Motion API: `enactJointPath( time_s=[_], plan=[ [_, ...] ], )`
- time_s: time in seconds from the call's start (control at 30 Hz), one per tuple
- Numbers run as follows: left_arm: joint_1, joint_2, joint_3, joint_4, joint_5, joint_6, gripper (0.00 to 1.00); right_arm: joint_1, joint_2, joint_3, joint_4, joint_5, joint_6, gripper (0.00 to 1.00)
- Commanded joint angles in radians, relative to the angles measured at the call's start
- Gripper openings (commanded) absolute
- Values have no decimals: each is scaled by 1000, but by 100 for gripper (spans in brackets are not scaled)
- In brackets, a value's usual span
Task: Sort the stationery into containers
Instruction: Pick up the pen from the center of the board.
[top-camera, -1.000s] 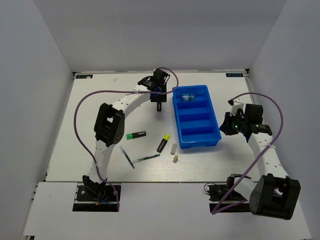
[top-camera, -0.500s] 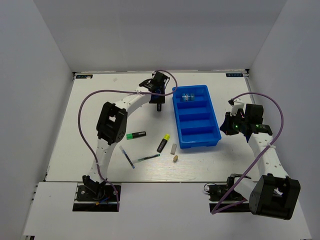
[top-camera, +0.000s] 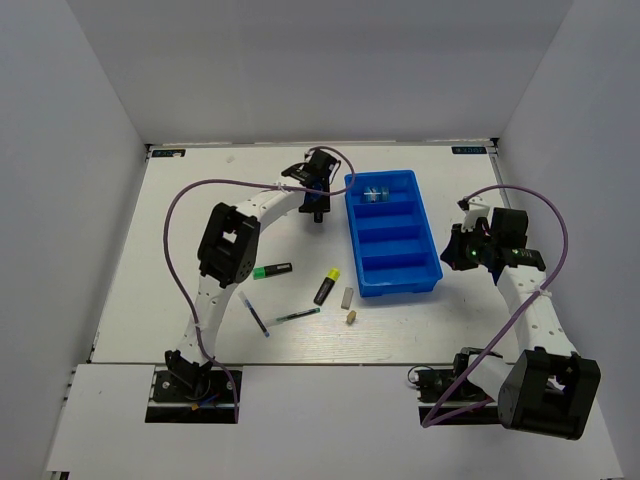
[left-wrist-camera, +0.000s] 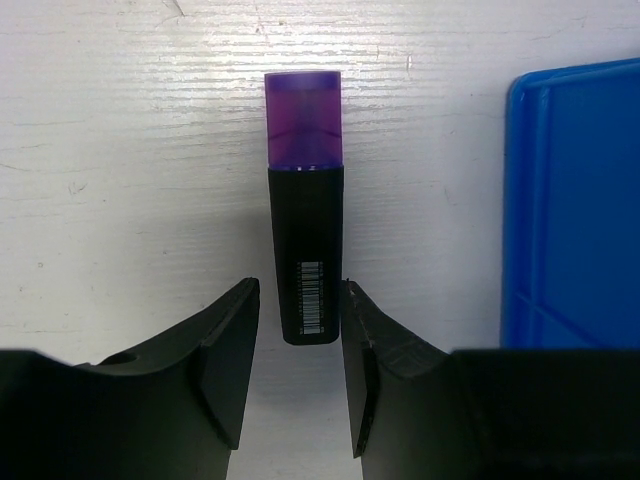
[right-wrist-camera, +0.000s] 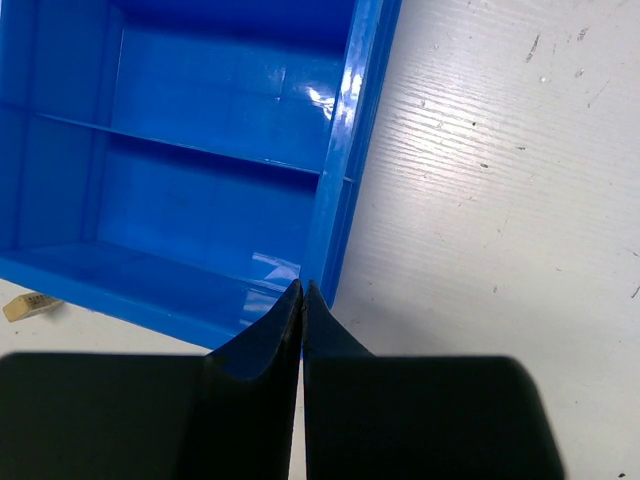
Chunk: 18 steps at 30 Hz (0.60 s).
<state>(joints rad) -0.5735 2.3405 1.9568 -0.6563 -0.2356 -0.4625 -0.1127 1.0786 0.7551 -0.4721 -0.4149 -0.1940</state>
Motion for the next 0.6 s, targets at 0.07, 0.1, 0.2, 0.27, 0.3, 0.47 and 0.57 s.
enactJointPath(
  time_s=[0.07,0.1,0.2,0.27,0.3,0.47,0.57],
  plan=[
    [-8,3,16,7,-8,-16,49,-15,-3,3,-5,-19,-10,2],
    [-8,9,20,6,-7,-18,49,-15,0,3,-3,-19,-9,2],
    [-8,26,40,-3,-8,-19,49,-18,-2,6,-7,-21,-9,2],
    [-8,37,53,-6,-2,-18,49,-21,-3,4,-7,-24,-9,2],
    [-8,40,59,-9,-5,-18,50,-24,-2,3,-8,-25,-10,2],
    [-8,60,77,-20,-2,-19,50,-28,-2,4,-8,-33,-10,2],
    [-8,66,77,-32,-2,-19,50,-35,-5,4,-8,-36,-10,2]
  ],
)
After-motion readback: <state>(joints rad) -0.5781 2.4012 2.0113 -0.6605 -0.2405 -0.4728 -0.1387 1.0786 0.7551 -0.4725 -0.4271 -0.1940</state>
